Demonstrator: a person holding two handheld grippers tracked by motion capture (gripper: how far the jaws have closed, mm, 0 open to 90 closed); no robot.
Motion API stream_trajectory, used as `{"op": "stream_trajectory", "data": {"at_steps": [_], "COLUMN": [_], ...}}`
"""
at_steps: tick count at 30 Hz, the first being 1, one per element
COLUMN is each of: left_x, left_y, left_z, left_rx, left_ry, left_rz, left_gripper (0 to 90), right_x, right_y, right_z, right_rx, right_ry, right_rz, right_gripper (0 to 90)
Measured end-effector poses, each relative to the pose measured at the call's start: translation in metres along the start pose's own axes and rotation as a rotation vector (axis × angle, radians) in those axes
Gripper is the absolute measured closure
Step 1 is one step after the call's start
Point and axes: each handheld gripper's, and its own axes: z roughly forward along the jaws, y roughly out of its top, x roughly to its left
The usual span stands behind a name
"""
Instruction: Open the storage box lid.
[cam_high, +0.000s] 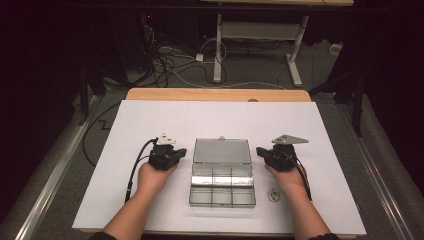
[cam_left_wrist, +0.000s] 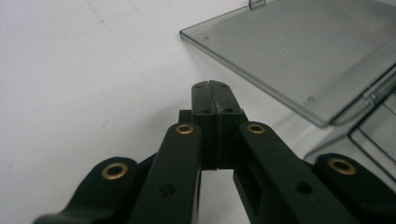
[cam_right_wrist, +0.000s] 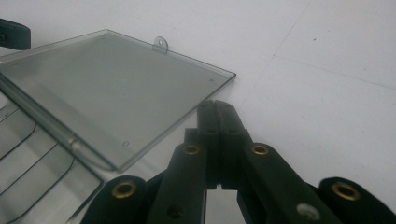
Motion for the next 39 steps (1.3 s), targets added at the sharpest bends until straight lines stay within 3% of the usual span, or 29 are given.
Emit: {"op": "stream_trajectory", "data": {"at_steps": [8,9,22,30,33,36,39], "left_x": [-0.002,0.000,-0.009,-0.018,-0.014,-0.012,-0.011], "left_y": [-0.018,-0.019,-0.048,-0.061,-0.065,-0.067,-0.068], "left_z": [-0.019,-0.024,-0.052,-0.066,-0.068,-0.069,-0.068], "left_rx": [-0.033,-0.018,-0.055,-0.091,-0.083,-0.079,-0.078], "left_ry": [-0.020,-0.023,-0.026,-0.026,-0.051,-0.046,-0.036], "left_rz": [0.032,0.057,0.092,0.143,0.119,0.110,0.094], "left_gripper": [87.0,87.0,82.8,57.0,47.4,36.4,20.1], "right_x": [-0.004,-0.005,-0.007,0.003,0.004,0.005,0.006], "right_y": [-0.020,-0.022,-0.048,-0.054,-0.055,-0.056,-0.056], "right_z": [-0.024,-0.027,-0.057,-0.066,-0.069,-0.071,-0.073], "right_rx": [-0.041,-0.046,-0.080,-0.092,-0.101,-0.123,-0.139], "right_ry": [-0.008,-0.008,-0.020,-0.010,0.004,0.005,-0.004], "right_rz": [0.004,0.006,-0.001,-0.034,-0.024,-0.025,-0.016], "right_gripper": [90.0,90.0,83.1,54.4,40.6,27.0,17.4]}}
